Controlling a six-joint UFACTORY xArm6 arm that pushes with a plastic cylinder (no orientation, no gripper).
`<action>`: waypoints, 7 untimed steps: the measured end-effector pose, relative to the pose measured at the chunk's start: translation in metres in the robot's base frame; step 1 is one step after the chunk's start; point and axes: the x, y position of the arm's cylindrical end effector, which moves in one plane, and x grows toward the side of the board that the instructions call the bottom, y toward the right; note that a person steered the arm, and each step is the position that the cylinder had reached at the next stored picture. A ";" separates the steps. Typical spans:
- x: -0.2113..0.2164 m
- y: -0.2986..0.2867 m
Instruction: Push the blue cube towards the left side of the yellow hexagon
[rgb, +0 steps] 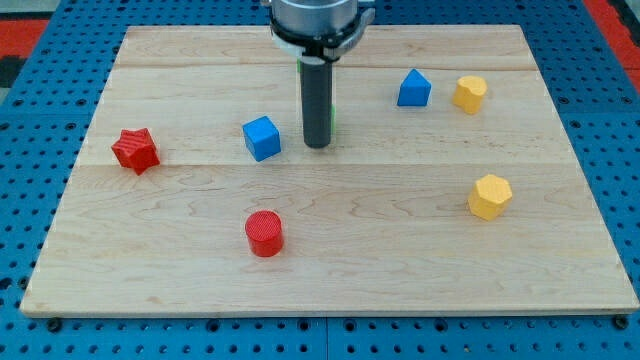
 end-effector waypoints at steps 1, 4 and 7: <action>-0.021 0.000; -0.054 0.000; -0.096 0.000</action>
